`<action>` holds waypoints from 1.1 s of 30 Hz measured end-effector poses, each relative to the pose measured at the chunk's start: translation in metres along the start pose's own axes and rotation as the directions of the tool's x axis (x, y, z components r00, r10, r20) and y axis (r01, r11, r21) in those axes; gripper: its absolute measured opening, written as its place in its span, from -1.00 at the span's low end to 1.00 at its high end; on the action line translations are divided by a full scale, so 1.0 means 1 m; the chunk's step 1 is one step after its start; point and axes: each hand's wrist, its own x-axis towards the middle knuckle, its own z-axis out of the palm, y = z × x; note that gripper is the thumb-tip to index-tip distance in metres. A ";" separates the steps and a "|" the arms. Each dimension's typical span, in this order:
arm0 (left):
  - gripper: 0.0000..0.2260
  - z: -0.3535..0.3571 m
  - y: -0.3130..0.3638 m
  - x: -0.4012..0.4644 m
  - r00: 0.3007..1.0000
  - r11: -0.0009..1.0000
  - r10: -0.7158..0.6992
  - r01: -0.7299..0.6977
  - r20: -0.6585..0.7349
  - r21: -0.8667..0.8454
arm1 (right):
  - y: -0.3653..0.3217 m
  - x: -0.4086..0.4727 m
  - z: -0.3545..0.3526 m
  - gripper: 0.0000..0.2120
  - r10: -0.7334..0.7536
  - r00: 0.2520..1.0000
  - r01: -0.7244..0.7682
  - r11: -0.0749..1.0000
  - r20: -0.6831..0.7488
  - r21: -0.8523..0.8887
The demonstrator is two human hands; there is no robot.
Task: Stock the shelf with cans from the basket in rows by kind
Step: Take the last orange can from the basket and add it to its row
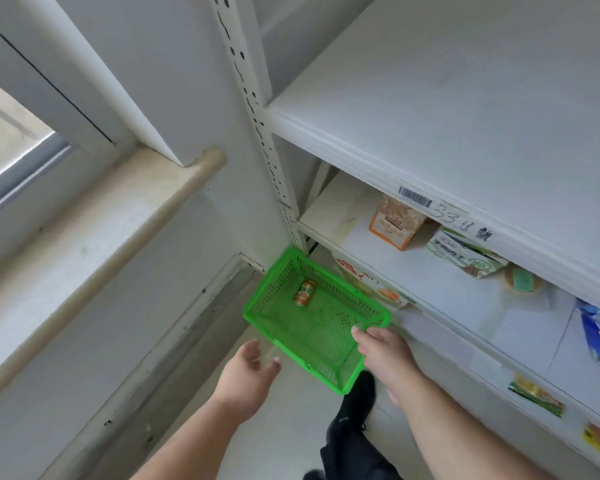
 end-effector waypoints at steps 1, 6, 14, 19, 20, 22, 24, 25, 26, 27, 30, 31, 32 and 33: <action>-0.38 -0.001 0.000 0.018 1.000 1.000 -0.009 0.009 0.004 0.006 | 0.003 0.018 0.008 -0.45 0.028 1.000 -0.028 1.000 -0.009 0.000; -0.37 0.003 -0.004 0.106 0.997 0.999 0.000 -0.004 0.073 0.054 | 0.017 0.093 0.045 -0.43 0.094 0.995 -0.094 0.996 -0.032 0.010; -0.46 0.040 -0.043 0.259 0.987 0.994 0.020 -0.036 0.161 0.099 | 0.045 0.217 0.102 -0.45 0.168 0.982 -0.167 0.986 -0.081 0.023; -0.49 0.083 -0.085 0.347 0.986 0.995 0.008 -0.024 0.166 0.092 | 0.080 0.309 0.138 -0.22 0.151 0.979 -0.154 0.988 -0.136 -0.010; -0.44 0.094 -0.093 0.365 0.985 0.995 0.008 -0.025 0.171 0.099 | 0.087 0.326 0.144 -0.16 0.160 0.976 -0.162 0.987 -0.146 0.003; -0.34 0.113 -0.107 0.398 0.984 0.992 0.003 -0.026 0.178 0.124 | 0.100 0.357 0.153 -0.15 0.187 0.972 -0.184 0.982 -0.143 0.033; -0.30 0.132 -0.116 0.428 0.980 0.989 0.004 -0.034 0.198 0.146 | 0.114 0.388 0.160 -0.11 0.204 0.970 -0.201 0.979 -0.133 0.037; -0.30 0.141 -0.120 0.442 0.979 0.988 0.006 -0.037 0.206 0.150 | 0.120 0.401 0.163 -0.13 0.212 0.968 -0.211 0.977 -0.133 0.023; -0.29 0.149 -0.124 0.455 0.978 0.988 0.010 -0.042 0.207 0.152 | 0.125 0.414 0.166 -0.17 0.213 0.968 -0.213 0.977 -0.129 0.016; -0.28 0.158 -0.127 0.468 0.979 0.987 0.017 -0.049 0.204 0.153 | 0.128 0.425 0.169 -0.21 0.216 0.968 -0.217 0.976 -0.130 0.011; -0.27 0.181 -0.132 0.505 0.981 0.984 0.033 -0.065 0.189 0.167 | 0.136 0.461 0.173 -0.41 0.196 0.970 -0.201 0.980 -0.145 -0.017; -0.27 0.187 -0.133 0.517 0.984 0.981 0.042 -0.074 0.176 0.182 | 0.138 0.472 0.174 -0.45 0.192 0.972 -0.197 0.980 -0.139 -0.025; -0.27 0.193 -0.133 0.528 0.985 0.977 0.051 -0.083 0.162 0.198 | 0.140 0.485 0.175 -0.47 0.185 0.974 -0.190 0.981 -0.135 -0.029; -0.28 0.199 -0.133 0.539 0.987 0.973 0.058 -0.089 0.148 0.212 | 0.140 0.496 0.178 -0.47 0.179 0.975 -0.186 0.982 -0.131 -0.039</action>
